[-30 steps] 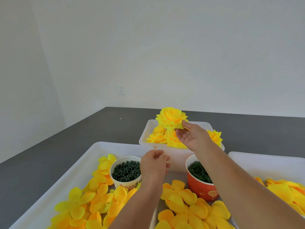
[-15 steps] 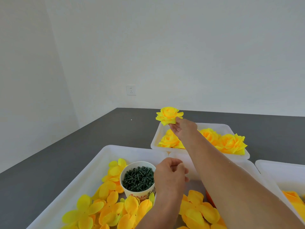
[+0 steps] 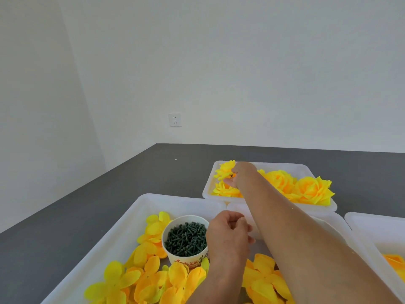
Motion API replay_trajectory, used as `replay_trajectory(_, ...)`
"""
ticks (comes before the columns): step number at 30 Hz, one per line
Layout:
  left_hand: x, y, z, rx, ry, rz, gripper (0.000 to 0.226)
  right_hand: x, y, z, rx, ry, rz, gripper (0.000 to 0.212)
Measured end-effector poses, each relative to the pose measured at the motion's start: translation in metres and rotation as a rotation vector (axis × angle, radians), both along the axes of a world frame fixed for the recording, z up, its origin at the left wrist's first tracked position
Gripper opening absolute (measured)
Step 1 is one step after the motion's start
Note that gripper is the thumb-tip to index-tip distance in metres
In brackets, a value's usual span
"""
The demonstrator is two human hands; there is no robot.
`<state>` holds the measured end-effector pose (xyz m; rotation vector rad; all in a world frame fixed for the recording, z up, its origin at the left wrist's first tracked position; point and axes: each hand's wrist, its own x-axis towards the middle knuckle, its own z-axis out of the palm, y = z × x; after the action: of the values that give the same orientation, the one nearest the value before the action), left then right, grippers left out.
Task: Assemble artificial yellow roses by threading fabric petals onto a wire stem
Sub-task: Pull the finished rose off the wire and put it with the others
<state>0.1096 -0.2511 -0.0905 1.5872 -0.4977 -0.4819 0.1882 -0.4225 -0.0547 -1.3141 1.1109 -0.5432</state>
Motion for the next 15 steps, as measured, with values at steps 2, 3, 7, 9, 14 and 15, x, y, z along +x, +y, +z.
replay_trajectory(2, 0.0, 0.0, 0.0, -0.006, 0.014, 0.002, 0.021, 0.0, 0.0, 0.003, -0.375, 0.297, 0.051, 0.055)
replay_trajectory(3, 0.0, 0.0, 0.0, -0.008, 0.018, 0.001, 0.021, -0.002, 0.003, 0.009, -0.419, 0.364, 0.043, 0.058)
replay_trajectory(7, 0.0, 0.0, 0.0, -0.004, 0.015, 0.002, 0.019, -0.006, 0.011, 0.017, -0.505, 0.407, 0.075, 0.063)
replay_trajectory(9, 0.0, 0.0, -0.001, 0.002, -0.001, 0.003, 0.019, -0.008, 0.012, 0.016, -0.543, 0.356, 0.109, 0.065)
replay_trajectory(14, -0.001, 0.001, -0.004, 0.008, -0.037, 0.007, 0.022, -0.026, 0.03, 0.028, 0.19, -0.302, -0.032, 0.047)
replay_trajectory(15, -0.002, 0.001, -0.004, 0.009, -0.048, 0.007, 0.022, -0.03, 0.033, 0.028, 0.192, -0.347, -0.002, 0.045)
